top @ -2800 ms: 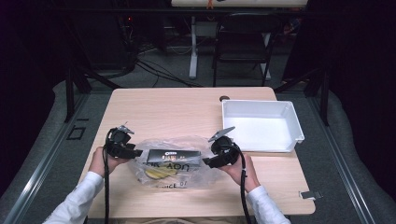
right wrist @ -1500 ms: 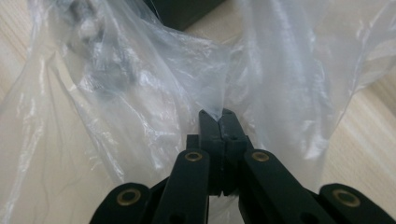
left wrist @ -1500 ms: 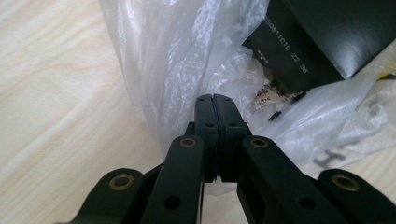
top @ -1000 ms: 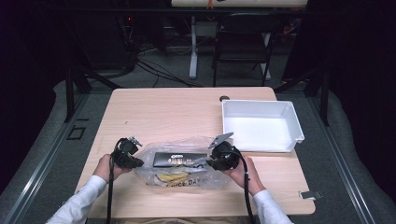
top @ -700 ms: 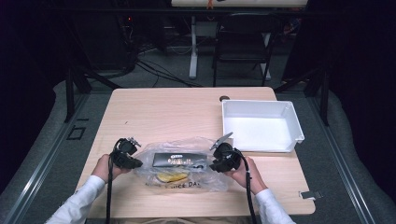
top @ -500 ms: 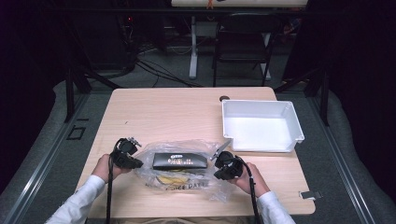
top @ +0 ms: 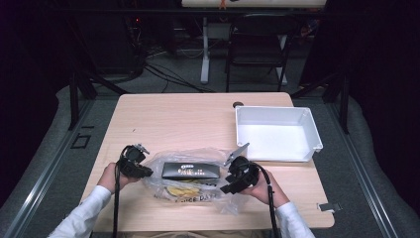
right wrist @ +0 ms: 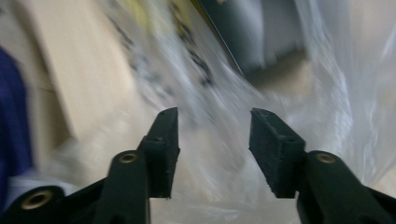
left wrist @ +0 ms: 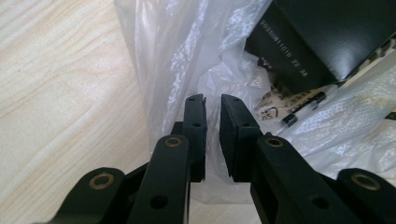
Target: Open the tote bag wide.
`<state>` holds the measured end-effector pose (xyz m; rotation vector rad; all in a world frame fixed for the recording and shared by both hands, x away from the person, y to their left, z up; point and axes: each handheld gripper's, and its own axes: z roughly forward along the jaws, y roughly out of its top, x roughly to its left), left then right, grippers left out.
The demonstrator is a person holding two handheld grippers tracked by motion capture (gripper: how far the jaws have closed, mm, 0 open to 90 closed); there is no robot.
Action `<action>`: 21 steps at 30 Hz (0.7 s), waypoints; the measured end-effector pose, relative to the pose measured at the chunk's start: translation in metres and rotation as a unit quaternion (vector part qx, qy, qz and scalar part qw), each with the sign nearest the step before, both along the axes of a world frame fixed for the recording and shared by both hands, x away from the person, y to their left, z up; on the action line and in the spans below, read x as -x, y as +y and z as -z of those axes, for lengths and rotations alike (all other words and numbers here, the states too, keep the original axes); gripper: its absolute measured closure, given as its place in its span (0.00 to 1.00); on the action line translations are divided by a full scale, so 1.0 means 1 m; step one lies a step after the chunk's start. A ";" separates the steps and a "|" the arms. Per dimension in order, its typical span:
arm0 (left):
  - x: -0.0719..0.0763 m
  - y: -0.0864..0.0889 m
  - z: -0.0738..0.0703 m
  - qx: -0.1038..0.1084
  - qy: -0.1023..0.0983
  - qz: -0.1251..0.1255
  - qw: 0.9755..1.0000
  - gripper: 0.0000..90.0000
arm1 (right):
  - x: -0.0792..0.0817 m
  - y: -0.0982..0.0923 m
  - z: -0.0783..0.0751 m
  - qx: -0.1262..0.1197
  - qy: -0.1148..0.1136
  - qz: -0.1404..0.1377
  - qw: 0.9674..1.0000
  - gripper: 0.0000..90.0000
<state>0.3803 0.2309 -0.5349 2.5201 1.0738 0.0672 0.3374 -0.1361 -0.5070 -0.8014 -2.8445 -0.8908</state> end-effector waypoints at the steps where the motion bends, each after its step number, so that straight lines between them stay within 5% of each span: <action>1: 0.000 -0.001 0.000 0.002 0.000 0.002 1.000 0.89 | 0.002 0.002 -0.007 -0.008 -0.008 -0.005 1.000 0.60; 3: 0.000 -0.002 0.000 -0.002 -0.002 0.005 1.000 0.90 | 0.002 0.005 -0.019 -0.032 -0.039 -0.002 0.999 0.64; 5: 0.000 -0.003 -0.001 -0.002 -0.002 0.006 1.000 0.89 | -0.009 0.015 -0.018 0.012 -0.094 0.034 0.995 0.71; 7: -0.001 -0.003 -0.001 -0.001 -0.005 0.002 1.000 0.89 | -0.015 0.019 -0.012 0.023 -0.098 0.046 0.994 0.74; 9: -0.002 -0.002 0.000 0.001 -0.005 -0.001 1.000 0.89 | -0.029 0.024 0.003 0.066 -0.112 0.079 0.988 0.89; 12: -0.003 -0.001 0.000 0.001 -0.007 -0.002 1.000 0.89 | -0.035 0.023 0.008 0.062 -0.118 0.104 0.986 0.99; 14: -0.004 -0.001 0.001 -0.001 -0.008 -0.004 1.000 0.90 | -0.040 0.021 0.008 0.063 -0.130 0.129 0.981 1.00; 21: -0.007 -0.002 0.002 -0.009 -0.008 0.001 1.000 0.89 | -0.051 0.027 0.029 0.106 -0.114 0.133 0.979 1.00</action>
